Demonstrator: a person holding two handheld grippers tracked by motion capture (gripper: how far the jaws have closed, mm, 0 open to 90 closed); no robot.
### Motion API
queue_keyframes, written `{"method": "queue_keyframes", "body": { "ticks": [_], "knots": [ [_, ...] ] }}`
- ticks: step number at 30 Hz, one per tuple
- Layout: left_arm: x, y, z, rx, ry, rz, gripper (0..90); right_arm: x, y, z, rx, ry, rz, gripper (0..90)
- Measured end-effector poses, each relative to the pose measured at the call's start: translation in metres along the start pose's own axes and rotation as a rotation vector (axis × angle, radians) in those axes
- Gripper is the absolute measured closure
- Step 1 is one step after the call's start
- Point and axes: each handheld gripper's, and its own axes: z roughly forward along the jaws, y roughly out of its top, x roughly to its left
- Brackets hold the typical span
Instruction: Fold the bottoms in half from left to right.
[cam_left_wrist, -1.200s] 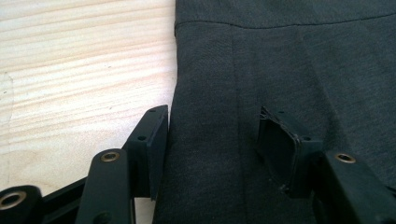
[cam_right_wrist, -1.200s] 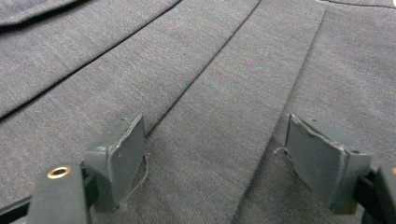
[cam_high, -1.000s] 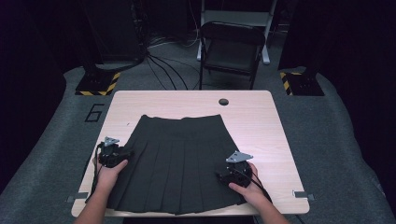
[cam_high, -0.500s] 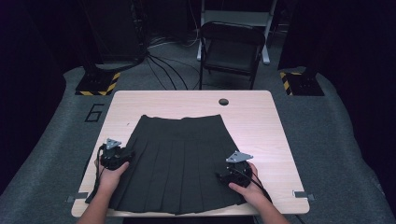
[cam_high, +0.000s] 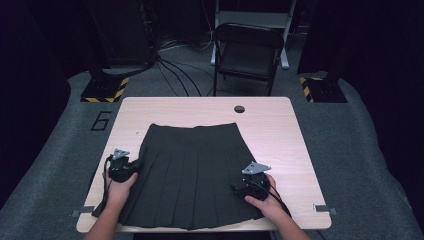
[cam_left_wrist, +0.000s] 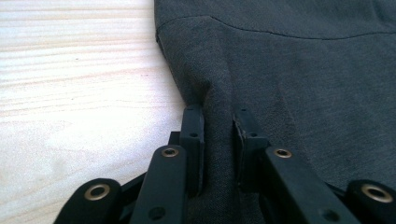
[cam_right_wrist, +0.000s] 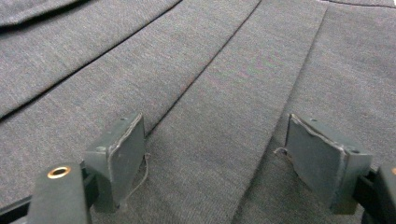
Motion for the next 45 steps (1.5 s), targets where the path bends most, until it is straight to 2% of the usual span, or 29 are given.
{"method": "queue_keyframes", "body": {
  "ticks": [9, 12, 14, 15, 17, 20, 24, 26, 28, 33, 35, 36, 38, 39, 42, 43, 45],
  "knots": [
    [-0.004, 0.005, -0.004, 0.013, 0.011, 0.022, 79.9, 0.0, 0.0, 0.0, 0.001, 0.001, 0.0, 19.8],
    [-0.007, 0.01, -0.007, 0.008, 0.014, 0.036, 80.0, 0.0, 0.0, 0.0, -0.011, -0.001, 0.004, 19.8],
    [-0.009, 0.013, -0.009, -0.009, 0.015, 0.041, 80.2, 0.0, 0.0, 0.0, 0.001, 0.002, -0.001, 19.8],
    [-0.01, 0.015, -0.011, 0.007, 0.013, 0.048, 80.3, 0.0, 0.0, 0.0, 0.001, 0.003, 0.001, 19.8],
    [-0.012, 0.018, -0.014, -0.001, 0.009, 0.056, 80.3, 0.0, 0.0, 0.001, -0.011, -0.001, 0.004, 19.8],
    [-0.015, 0.022, -0.018, -0.008, 0.01, 0.068, 80.4, 0.0, 0.0, 0.0, 0.0, 0.001, 0.002, 19.8],
    [-0.024, 0.033, -0.024, -0.01, 0.009, 0.113, 80.4, 0.0, 0.0, 0.0, -0.009, -0.001, 0.003, 19.8],
    [-0.027, 0.035, -0.026, -0.009, 0.007, 0.121, 80.4, 0.0, 0.0, 0.0, 0.002, 0.003, 0.001, 19.8],
    [-0.032, 0.04, -0.029, 0.003, -0.003, 0.137, 80.4, 0.0, 0.0, 0.001, -0.012, -0.002, 0.003, 19.8],
    [-0.047, 0.055, -0.034, -0.016, -0.037, 0.168, 80.3, 0.0, 0.0, 0.0, 0.001, 0.003, 0.001, 19.8],
    [-0.05, 0.057, -0.034, -0.024, -0.042, 0.166, 80.3, 0.0, 0.0, 0.0, 0.001, 0.003, 0.0, 19.8],
    [-0.055, 0.062, -0.034, -0.023, -0.063, 0.167, 80.4, 0.0, 0.0, 0.0, 0.001, 0.002, 0.001, 19.8],
    [-0.059, 0.065, -0.034, -0.022, -0.073, 0.165, 80.4, 0.0, 0.0, 0.0, -0.001, 0.001, 0.001, 19.8],
    [-0.068, 0.069, -0.034, -0.021, -0.087, 0.172, 80.4, 0.0, 0.0, 0.0, 0.001, 0.002, 0.001, 19.8],
    [-0.084, 0.075, -0.035, -0.024, -0.106, 0.217, 80.5, 0.0, 0.0, 0.0, 0.001, 0.003, 0.001, 19.8],
    [-0.089, 0.078, -0.035, -0.019, -0.112, 0.236, 80.5, 0.0, 0.0, 0.0, 0.001, 0.003, 0.001, 19.8],
    [-0.094, 0.079, -0.035, -0.018, -0.118, 0.242, 80.5, 0.0, 0.0, 0.0, 0.001, 0.003, 0.001, 19.8]
  ]
}}
